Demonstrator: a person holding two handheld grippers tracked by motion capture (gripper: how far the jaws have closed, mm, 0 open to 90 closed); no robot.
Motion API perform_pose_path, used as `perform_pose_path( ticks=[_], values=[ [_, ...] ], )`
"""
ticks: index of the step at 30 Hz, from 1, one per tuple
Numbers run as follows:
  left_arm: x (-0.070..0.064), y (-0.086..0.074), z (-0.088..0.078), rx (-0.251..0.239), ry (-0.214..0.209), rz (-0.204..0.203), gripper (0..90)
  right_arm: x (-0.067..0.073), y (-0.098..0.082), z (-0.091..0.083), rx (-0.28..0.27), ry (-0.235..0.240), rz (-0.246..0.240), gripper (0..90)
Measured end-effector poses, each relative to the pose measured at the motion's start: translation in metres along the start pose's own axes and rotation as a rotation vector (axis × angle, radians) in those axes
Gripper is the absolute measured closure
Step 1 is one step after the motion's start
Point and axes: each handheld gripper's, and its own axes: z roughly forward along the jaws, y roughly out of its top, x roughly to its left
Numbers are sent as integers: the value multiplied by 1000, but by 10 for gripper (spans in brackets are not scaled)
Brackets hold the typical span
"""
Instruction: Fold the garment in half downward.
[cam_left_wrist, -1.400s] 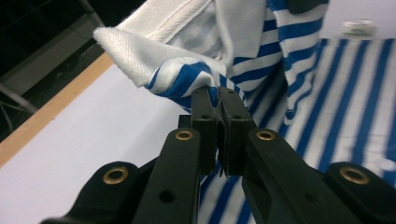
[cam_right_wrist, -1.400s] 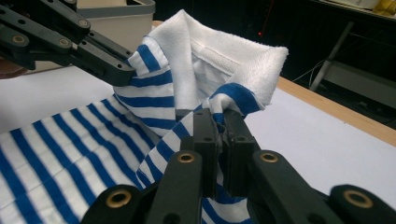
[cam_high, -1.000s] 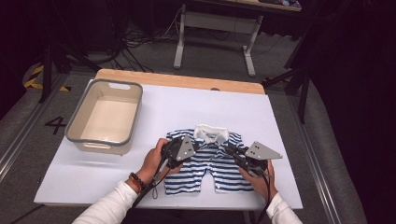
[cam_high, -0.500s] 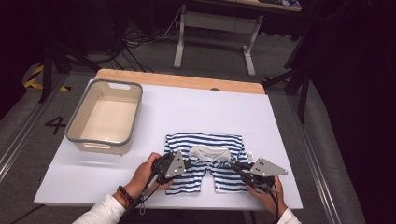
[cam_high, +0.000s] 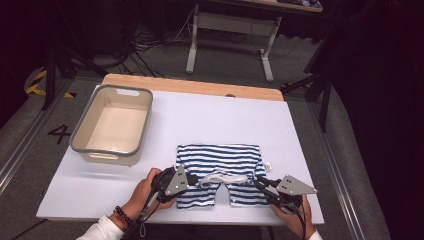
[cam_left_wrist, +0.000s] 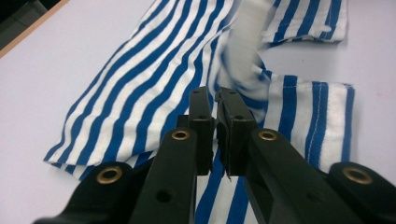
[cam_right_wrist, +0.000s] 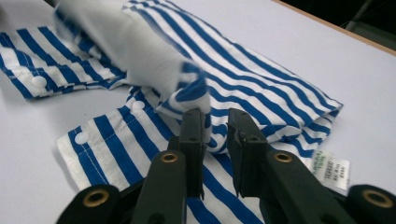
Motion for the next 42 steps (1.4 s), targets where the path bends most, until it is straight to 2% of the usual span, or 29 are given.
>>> perform_pose_path(
  ticks=[4,9,10,13,18,20,22,26,29,31,32,34,36,39,42],
  values=[
    [1,2,-2,-17,1,-13,841,-5,1,-7,-30,-18,39,748],
    [-3,7,5,-19,-3,-25,770,-1,6,-4,-17,-18,38,749],
    [-4,7,7,-9,0,-15,748,1,7,-2,-8,-17,29,748],
    [-4,6,13,16,-21,-50,686,2,6,4,29,-17,33,730],
    [1,0,23,69,-85,-121,573,1,2,15,102,-13,72,597],
    [0,-2,25,77,-108,-118,571,1,0,18,120,5,92,590],
    [-1,-2,29,100,-137,-129,570,1,-1,23,164,22,98,567],
    [-2,-4,33,119,-171,-133,648,1,-2,28,201,40,121,590],
    [-1,-6,34,113,-186,-133,763,-2,-2,29,211,71,163,667],
    [-1,-6,34,110,-189,-133,866,-2,-1,28,215,80,164,756],
    [0,-6,34,113,-190,-128,889,-2,-1,28,217,82,164,798],
    [-1,-5,32,117,-185,-120,893,-2,0,28,219,84,159,849],
    [-2,-4,31,117,-174,-112,895,-2,0,27,220,79,154,857],
    [-2,3,19,68,-149,-98,895,-2,3,22,206,60,132,864],
    [-4,5,14,60,-175,-97,895,-4,5,14,179,63,150,863]
  ],
)
